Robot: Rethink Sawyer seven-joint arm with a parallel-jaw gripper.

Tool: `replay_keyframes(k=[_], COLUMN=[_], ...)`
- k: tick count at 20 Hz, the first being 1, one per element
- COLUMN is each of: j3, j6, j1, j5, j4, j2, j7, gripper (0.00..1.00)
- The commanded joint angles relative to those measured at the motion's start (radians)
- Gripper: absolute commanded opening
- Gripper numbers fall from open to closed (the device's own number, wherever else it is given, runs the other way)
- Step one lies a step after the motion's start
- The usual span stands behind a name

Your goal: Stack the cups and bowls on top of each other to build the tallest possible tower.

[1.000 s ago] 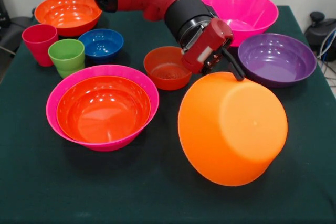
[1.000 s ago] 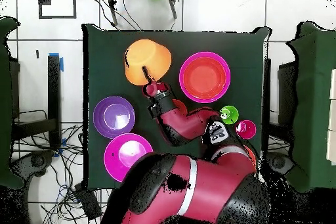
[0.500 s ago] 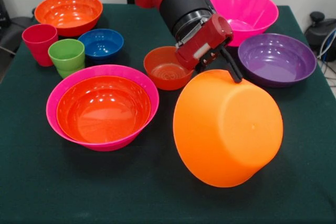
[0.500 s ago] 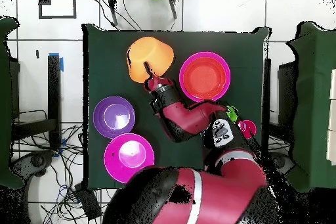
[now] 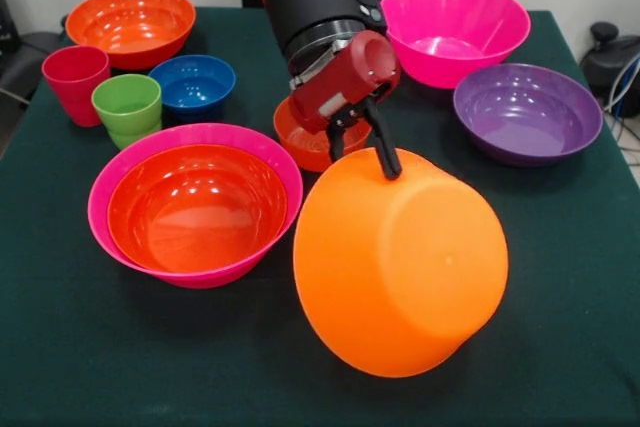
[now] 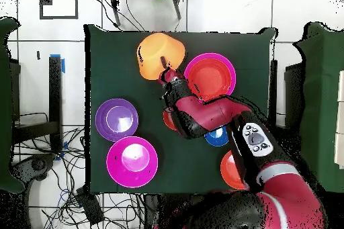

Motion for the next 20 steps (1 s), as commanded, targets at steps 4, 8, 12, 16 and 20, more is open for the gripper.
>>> replay_keyframes(k=[4,8,12,16,20], j3=[0.160,0.236,0.276,0.339,0.350], j6=[0.376,0.441,0.485,0.521,0.551], j1=[-0.095,-0.162,-0.202,-0.264,-0.285], j5=[-0.056,-0.077,-0.061,-0.057,-0.035], j4=[0.120,0.124,0.127,0.133,0.139], j2=[0.154,0.197,0.225,0.283,0.314], j7=[-0.024,-0.074,-0.114,-0.140,-0.160], gripper=[1.00,1.00,1.00,1.00,1.00])
